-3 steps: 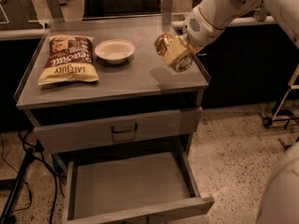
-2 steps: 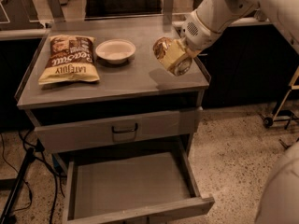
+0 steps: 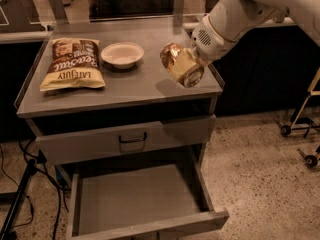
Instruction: Place orange can into middle drawer
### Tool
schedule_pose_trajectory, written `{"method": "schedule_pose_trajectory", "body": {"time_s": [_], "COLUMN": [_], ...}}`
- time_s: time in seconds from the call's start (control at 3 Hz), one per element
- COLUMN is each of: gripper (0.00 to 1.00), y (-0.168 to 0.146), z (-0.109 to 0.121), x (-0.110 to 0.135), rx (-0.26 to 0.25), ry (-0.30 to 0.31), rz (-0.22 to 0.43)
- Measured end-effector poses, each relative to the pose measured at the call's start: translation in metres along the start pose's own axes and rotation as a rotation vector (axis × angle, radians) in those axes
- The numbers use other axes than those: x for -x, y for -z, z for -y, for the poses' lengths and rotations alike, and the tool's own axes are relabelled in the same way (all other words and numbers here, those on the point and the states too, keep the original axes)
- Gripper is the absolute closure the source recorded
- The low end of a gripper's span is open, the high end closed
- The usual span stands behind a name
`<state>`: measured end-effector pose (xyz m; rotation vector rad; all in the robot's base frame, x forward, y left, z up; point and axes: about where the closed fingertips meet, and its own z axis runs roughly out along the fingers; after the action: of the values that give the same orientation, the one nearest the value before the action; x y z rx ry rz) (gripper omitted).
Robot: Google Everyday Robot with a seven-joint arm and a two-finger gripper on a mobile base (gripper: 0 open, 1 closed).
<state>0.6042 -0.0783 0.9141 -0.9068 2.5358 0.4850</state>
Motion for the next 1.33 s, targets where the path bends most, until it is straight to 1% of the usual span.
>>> {"method": "schedule_pose_trajectory", "body": {"time_s": [0.33, 0.67, 1.0, 1.33], "gripper": [1.00, 1.00, 1.00, 1.00], "y": [-0.001, -0.010, -0.011, -0.025], "z": [-0.020, -0.035, -0.036, -0.034], "x": [-0.021, -0.038, -0.040, -0.048], "rx": [0.004, 0.038, 0.040, 0.043], "ry": [-0.009, -0.035, -0.036, -0.056], "rz": [-0.006, -0.019, -0.023, -0.029]}}
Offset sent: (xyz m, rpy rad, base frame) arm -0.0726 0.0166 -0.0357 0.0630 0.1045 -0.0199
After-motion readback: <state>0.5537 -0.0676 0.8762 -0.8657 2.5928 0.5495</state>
